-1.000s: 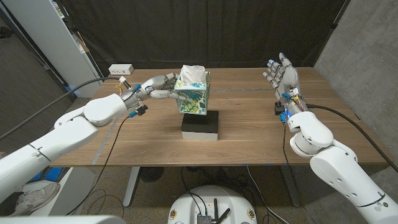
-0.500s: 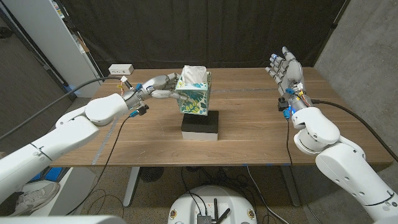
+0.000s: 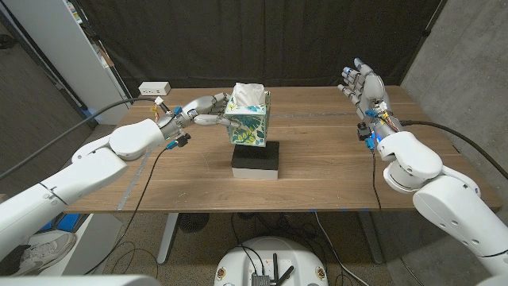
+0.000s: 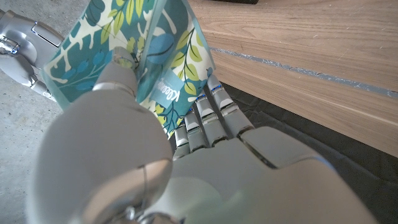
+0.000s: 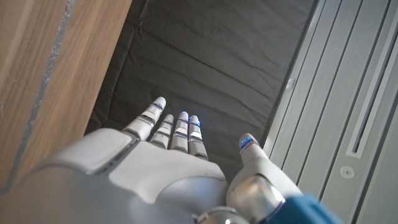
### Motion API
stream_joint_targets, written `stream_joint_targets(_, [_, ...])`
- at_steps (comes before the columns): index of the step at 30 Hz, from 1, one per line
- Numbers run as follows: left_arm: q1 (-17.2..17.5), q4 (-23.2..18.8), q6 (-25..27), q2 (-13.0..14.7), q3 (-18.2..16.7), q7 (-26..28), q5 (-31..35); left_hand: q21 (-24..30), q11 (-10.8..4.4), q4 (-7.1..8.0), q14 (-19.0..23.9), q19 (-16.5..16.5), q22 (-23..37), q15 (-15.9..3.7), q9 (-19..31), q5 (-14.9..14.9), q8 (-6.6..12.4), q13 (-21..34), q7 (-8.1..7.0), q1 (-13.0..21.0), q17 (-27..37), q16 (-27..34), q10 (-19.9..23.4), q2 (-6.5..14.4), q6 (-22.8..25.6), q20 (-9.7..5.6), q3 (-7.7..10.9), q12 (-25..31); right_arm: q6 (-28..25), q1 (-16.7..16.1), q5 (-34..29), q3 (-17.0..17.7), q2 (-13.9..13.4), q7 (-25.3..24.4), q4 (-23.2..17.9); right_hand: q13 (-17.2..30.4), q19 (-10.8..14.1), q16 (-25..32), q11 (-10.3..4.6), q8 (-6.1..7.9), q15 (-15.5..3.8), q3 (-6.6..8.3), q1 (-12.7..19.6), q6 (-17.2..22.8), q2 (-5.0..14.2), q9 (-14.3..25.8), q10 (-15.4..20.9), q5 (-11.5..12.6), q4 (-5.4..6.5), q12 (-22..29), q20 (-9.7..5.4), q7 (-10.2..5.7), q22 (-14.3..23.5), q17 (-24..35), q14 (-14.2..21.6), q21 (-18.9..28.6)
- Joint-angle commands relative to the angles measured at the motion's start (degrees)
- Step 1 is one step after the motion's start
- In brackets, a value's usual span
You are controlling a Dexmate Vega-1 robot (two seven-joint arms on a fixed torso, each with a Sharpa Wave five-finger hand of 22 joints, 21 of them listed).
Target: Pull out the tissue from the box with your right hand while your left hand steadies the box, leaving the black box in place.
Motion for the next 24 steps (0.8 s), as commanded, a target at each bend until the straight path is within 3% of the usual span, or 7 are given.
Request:
stream_joint_targets(1, [0.3,-0.5,0.4,0.1,0.0,0.3,-0.1,0.3,0.21,0.02,0.5,0.1,0.3,-8.37,0.2,0.5,0.45,0.2,0.3,0.1,0.2,-0.1,0.0,0.5,-0.2,-0.57,0.63,0.3,-4.2,0.8,-12.3,-0.5,-8.2,0.9,-1.7,0.0,0.0,0.3,-0.64,0.47,-0.66,0.47,0.4,0.3,3.66,0.1,0.4,0.3,0.23,0.2,-0.29,-0.16,0.1,0.3,0.1,-0.1])
stream_joint_targets(8, [1.4,-1.4,0.6,0.4,-0.6,1.2,0.0,0.2,0.15,0.03,0.5,0.1,0.3,-8.46,0.2,0.5,0.51,0.2,0.29,0.1,0.2,-0.2,0.0,0.6,-0.2,-0.6,0.69,0.3,-7.5,2.1,-26.7,-5.3,-10.3,-3.1,-3.7,0.0,0.2,0.7,-1.38,0.76,-1.5,0.9,0.5,0.8,3.99,0.1,1.1,0.4,0.58,0.5,-0.92,-1.05,0.1,0.4,0.5,0.0])
stream_joint_targets(17, [2.2,-1.9,0.7,0.6,-1.1,1.5,-0.1,0.2,0.25,0.01,0.5,0.1,0.3,-8.39,0.2,0.6,0.63,0.3,0.31,0.1,0.1,-0.4,0.0,0.8,-0.2,-0.6,0.8,0.3,-10.9,3.9,-42.5,-11.4,-10.1,-5.6,-5.1,-0.1,0.8,1.1,-2.87,1.11,-2.8,2.39,1.8,1.9,4.47,0.1,2.2,0.6,0.34,0.8,-1.99,-2.16,0.0,0.2,1.9,0.2])
stream_joint_targets(24, [2.3,-2.0,0.7,0.7,-1.2,1.5,0.0,0.1,0.21,0.01,0.6,0.1,0.3,-8.35,0.2,0.6,0.73,0.3,0.32,0.0,0.1,-0.4,0.0,0.8,-0.3,-0.64,0.81,0.3,-13.4,4.3,-50.8,-13.8,-9.2,-5.4,-5.7,-0.1,1.3,1.5,-3.53,1.5,-3.43,3.62,3.0,3.3,4.49,0.1,3.5,0.5,0.0,1.2,-2.44,-2.81,0.0,0.0,2.9,0.4])
